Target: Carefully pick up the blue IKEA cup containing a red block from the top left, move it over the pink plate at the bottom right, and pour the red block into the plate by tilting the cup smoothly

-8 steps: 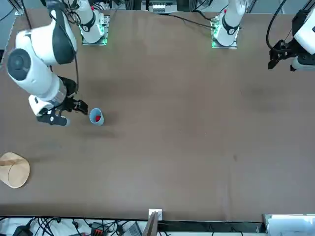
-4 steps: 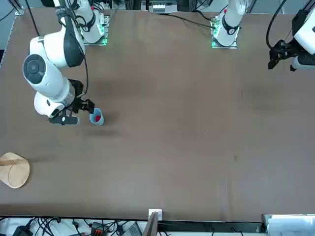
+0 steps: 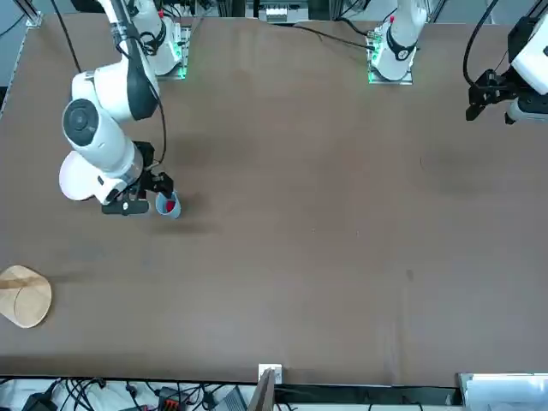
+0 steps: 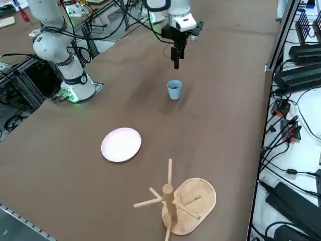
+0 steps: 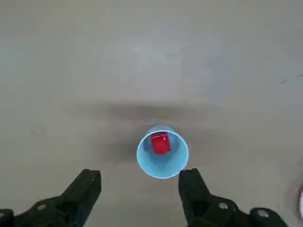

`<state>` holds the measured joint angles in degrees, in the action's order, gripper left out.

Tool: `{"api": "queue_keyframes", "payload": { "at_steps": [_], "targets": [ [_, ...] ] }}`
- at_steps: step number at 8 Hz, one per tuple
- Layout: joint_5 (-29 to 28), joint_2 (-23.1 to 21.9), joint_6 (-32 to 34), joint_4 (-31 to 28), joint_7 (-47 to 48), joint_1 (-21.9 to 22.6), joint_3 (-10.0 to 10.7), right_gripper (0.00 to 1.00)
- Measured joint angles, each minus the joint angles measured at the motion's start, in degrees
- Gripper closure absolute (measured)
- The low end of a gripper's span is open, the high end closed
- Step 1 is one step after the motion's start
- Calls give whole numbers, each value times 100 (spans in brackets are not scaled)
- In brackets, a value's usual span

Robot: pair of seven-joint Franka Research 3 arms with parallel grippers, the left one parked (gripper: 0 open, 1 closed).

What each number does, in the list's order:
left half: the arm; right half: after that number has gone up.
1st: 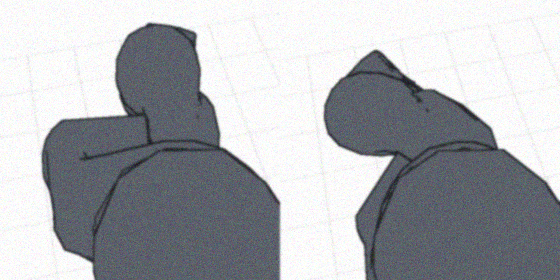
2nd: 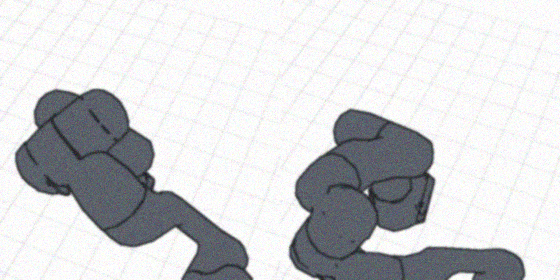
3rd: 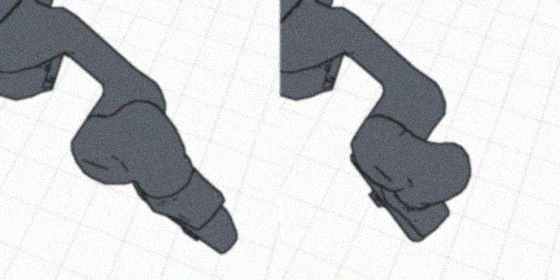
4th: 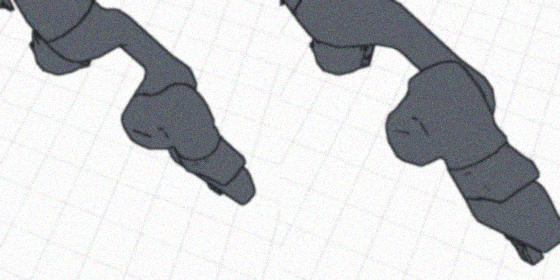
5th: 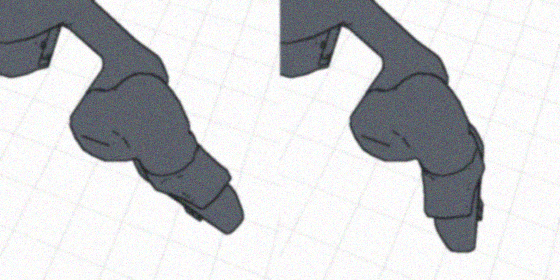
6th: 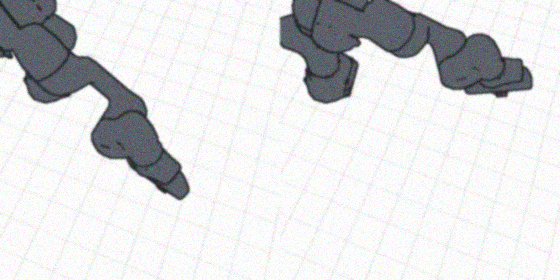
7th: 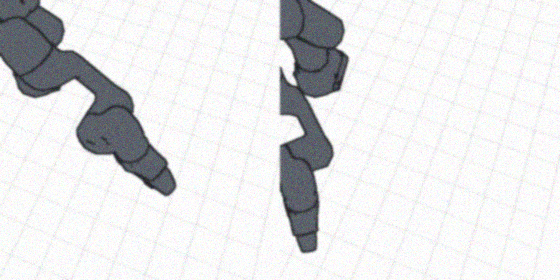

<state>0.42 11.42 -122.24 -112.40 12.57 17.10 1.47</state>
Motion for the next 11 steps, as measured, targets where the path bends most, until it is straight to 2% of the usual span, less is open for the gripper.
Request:
{"api": "queue_keyframes", "payload": {
  "at_steps": [5, 11],
  "targets": [
    [-5, -1, -576, -641, -5, 114, 0, 0],
    [0, 308, -1018, -746, -13, 242, 0, 0]
  ]
}}
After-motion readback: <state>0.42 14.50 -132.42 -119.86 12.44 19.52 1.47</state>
